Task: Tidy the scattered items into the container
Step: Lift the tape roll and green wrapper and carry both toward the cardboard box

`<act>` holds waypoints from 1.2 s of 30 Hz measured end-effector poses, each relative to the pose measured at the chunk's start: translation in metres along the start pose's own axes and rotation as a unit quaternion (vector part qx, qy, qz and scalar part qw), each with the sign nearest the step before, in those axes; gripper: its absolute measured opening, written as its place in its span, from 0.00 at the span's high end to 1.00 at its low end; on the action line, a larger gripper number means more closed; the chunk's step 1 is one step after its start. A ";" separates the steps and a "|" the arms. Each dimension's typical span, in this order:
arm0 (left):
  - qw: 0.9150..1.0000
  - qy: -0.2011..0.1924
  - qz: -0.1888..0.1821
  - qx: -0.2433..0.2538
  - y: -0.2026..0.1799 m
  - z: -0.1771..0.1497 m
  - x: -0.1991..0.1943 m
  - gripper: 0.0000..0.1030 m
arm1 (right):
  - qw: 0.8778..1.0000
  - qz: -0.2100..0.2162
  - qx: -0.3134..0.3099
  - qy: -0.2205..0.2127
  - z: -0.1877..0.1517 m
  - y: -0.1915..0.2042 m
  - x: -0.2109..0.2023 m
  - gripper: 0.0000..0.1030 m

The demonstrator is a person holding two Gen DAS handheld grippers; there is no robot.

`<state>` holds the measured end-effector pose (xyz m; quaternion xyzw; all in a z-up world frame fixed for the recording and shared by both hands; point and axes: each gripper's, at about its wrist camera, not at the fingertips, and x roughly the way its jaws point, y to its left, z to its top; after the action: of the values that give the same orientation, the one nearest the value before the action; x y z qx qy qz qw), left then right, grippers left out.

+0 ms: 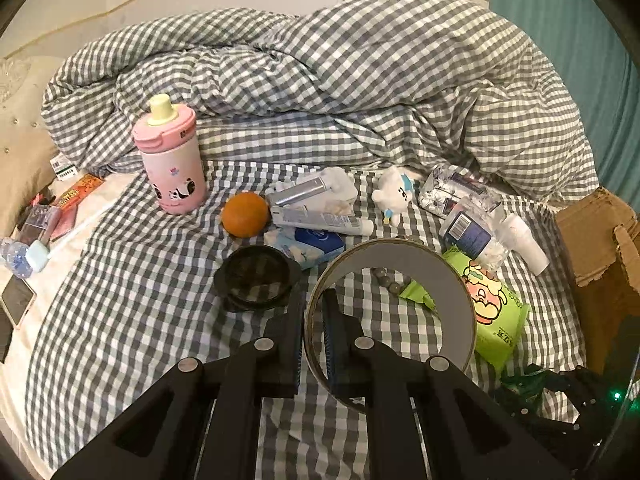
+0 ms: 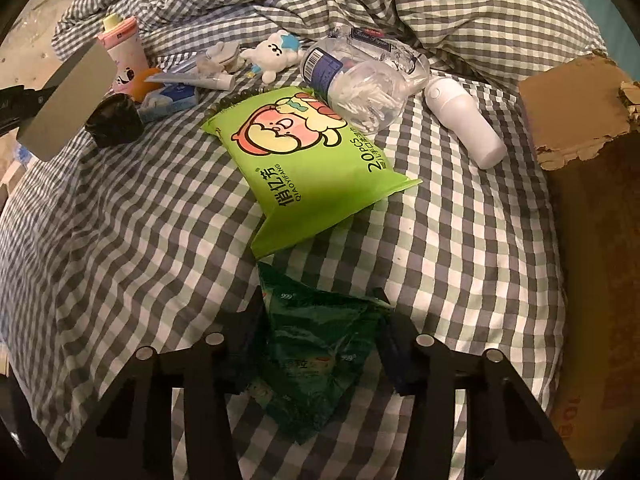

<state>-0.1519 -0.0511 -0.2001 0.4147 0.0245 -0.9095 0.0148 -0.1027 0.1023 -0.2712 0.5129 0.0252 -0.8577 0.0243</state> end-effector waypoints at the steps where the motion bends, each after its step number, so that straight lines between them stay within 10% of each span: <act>1: 1.000 -0.001 0.000 0.001 0.000 0.000 -0.003 0.91 | 1.000 0.000 -0.002 0.001 0.000 0.000 -0.001 0.54; 36: 0.995 -0.098 -0.008 0.010 -0.019 -0.005 -0.150 0.91 | 0.985 0.014 -0.009 -0.170 -0.003 0.006 -0.182 0.65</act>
<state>-0.0509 -0.0307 -0.0893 0.3234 0.0172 -0.9461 0.0057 -0.0131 0.0992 -0.1125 0.3595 0.0210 -0.9318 0.0453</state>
